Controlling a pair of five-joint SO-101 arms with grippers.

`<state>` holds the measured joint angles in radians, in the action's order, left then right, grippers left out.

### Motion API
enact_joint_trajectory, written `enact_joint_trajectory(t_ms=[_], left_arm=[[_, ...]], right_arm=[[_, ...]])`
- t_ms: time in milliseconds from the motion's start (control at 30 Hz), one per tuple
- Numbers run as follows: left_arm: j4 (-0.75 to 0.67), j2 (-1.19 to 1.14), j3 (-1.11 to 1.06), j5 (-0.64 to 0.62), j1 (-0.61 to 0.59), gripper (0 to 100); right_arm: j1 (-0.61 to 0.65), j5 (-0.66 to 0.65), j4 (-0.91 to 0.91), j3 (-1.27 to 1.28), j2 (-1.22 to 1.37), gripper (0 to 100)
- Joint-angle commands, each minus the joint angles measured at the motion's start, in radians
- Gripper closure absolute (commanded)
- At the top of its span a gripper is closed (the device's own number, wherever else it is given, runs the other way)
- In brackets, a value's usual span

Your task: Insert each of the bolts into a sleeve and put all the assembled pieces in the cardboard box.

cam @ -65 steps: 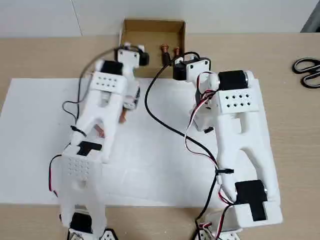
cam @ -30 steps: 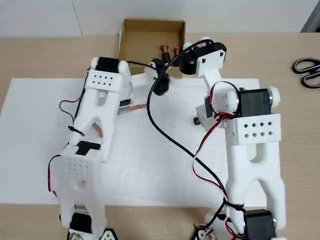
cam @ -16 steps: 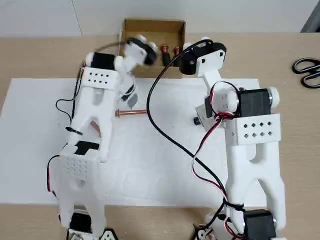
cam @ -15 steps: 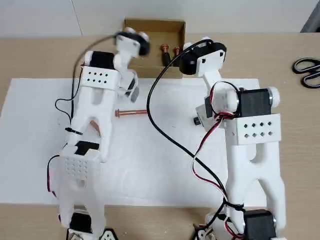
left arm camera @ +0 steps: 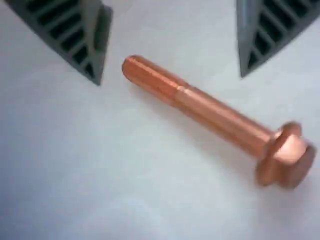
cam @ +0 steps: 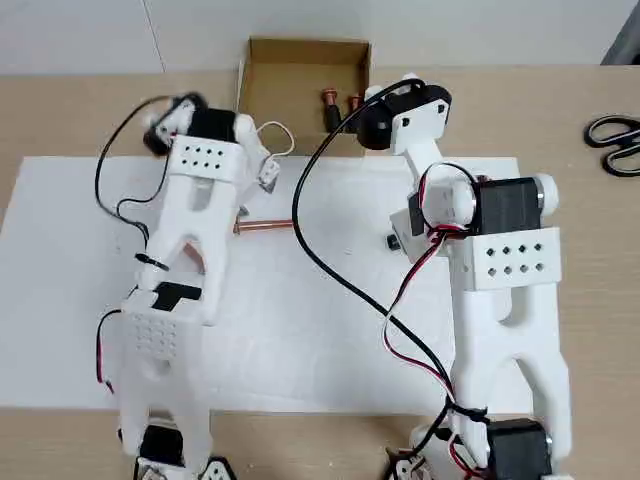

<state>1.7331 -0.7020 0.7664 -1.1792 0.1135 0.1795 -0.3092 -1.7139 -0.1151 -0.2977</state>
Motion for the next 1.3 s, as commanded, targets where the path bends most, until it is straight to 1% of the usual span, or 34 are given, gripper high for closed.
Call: enact_joint_trajectory(t_ms=[0,167,400,500,700,800,867,967,1033,1100,1167,1267], left_arm=[[0.018,0.017,-0.051,-0.106,0.026,83],[0.018,0.017,-0.105,-0.173,0.055,83],[-0.046,0.014,-0.142,-0.253,0.0,83],[-0.097,0.014,-0.197,-0.255,-0.015,83],[-0.255,0.014,-0.311,-0.256,-0.021,83],[-0.299,0.014,-0.344,-0.258,-0.02,83],[-0.308,0.014,-0.355,-0.258,-0.02,87],[-0.305,0.015,-0.358,-0.258,-0.02,99],[-0.302,0.015,-0.357,-0.258,-0.017,99],[-0.301,0.023,-0.355,-0.249,-0.014,100],[-0.301,0.026,-0.341,-0.206,-0.014,100],[-0.227,0.026,-0.243,-0.06,-0.012,100]], right_arm=[[-0.002,0.012,-0.012,-0.005,-0.045,99.5],[-0.002,0.014,-0.01,-0.005,-0.042,99.5],[-0.002,0.014,-0.01,-0.005,-0.044,99.5],[-0.002,0.014,-0.01,-0.005,-0.045,99.5],[-0.002,0.014,-0.01,-0.005,-0.042,99.5],[-0.002,0.014,-0.01,-0.005,-0.045,99.5],[-0.002,0.014,-0.01,-0.005,-0.047,99.5],[-0.002,0.014,-0.01,-0.005,-0.047,99.5],[-0.002,0.014,-0.01,-0.005,-0.047,99.5],[-0.002,0.014,-0.01,-0.005,-0.047,99.5],[-0.002,0.014,-0.01,-0.005,-0.047,99.5],[-0.002,0.014,-0.01,-0.005,-0.047,99.5]])
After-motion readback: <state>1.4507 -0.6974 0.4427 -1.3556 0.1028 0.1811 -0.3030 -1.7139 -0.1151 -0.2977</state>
